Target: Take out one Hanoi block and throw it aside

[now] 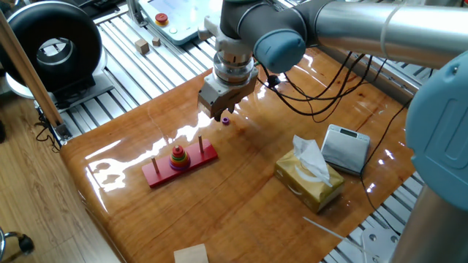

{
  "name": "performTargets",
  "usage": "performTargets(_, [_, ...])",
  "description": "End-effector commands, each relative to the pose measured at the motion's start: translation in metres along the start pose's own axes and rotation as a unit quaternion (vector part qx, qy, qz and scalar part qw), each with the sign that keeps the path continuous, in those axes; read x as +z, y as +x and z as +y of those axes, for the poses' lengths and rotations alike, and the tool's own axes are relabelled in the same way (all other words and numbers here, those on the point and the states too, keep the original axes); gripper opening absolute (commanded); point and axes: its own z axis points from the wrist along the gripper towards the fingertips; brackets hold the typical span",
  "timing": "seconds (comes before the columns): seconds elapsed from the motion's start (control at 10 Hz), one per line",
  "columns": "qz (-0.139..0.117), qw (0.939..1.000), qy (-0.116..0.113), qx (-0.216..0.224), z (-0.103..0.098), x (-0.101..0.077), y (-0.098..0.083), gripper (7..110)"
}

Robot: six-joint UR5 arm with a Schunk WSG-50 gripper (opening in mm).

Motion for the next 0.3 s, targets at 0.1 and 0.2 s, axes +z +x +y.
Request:
performTargets(0.1, [0.000, 1.0000, -0.004, 0.004, 0.0018, -0.0006, -0.0016, 44])
performTargets(0.2, [0.000, 1.0000, -0.004, 0.004, 0.0019, 0.0000, -0.0020, 44])
